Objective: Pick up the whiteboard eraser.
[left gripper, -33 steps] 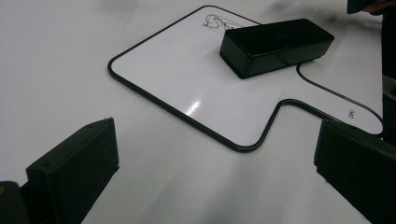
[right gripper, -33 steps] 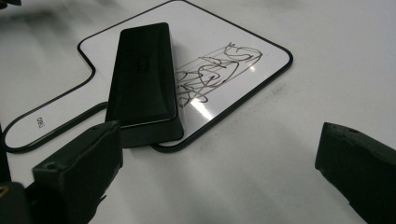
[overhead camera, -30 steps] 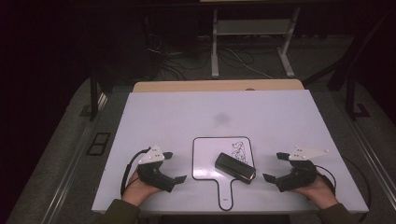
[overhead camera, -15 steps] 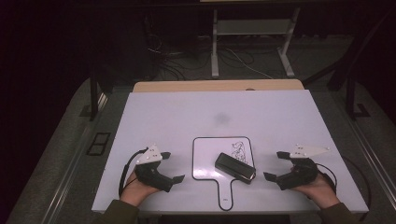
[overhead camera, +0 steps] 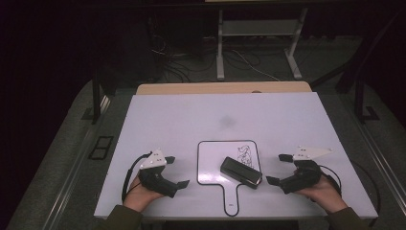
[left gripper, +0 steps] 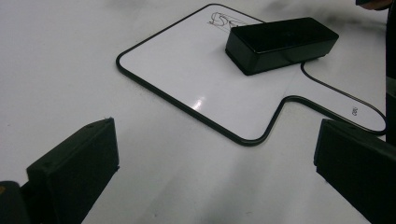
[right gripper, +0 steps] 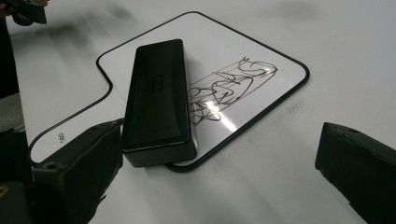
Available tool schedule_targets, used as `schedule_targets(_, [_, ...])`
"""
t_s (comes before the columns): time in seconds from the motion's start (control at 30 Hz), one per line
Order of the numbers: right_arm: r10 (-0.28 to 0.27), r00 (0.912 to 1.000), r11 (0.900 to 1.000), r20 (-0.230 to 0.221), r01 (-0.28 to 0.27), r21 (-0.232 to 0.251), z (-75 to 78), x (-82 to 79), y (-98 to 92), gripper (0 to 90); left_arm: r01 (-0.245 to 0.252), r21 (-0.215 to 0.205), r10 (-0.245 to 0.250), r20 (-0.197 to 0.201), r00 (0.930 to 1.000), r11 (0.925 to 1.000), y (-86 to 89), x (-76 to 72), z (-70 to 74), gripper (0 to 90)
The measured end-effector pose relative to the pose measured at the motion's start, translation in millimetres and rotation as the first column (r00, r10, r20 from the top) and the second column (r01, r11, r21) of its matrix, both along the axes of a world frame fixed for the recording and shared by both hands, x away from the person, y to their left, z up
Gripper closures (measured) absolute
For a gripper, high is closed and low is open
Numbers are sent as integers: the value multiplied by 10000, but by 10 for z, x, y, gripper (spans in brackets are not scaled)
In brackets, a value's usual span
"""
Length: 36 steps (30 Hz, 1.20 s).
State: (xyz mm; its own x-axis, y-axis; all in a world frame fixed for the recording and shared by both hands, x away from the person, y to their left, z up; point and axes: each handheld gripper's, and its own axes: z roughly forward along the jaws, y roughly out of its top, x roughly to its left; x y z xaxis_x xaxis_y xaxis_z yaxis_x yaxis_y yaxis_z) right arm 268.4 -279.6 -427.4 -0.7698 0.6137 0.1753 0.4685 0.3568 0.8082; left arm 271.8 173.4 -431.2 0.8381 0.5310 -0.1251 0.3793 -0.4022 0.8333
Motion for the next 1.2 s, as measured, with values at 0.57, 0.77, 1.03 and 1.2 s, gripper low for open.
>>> schedule_targets(0.57, [244, 9996, 9982, -144, -252, -547, 63, 60, 180, 0, -22, -8, 22, -82, 10000, 10000, -2, 4, -15, 0])
schedule_targets(0.77, [146, 9997, 9946, -199, -165, -1023, 67, 82, 226, 0, -24, 20, 25, -125, 9999, 10000, -1, 8, -20, 0])
schedule_targets(1.03, [276, 9995, 9912, -177, -297, -1287, 97, 118, 300, 0, -80, -60, 79, -135, 9999, 10000, -4, 6, -23, 0])
schedule_targets(1.2, [426, 9985, 9893, -354, -471, -1383, 101, 151, 379, 0, -82, -61, 81, -158, 9998, 9999, -4, 7, -23, 0])
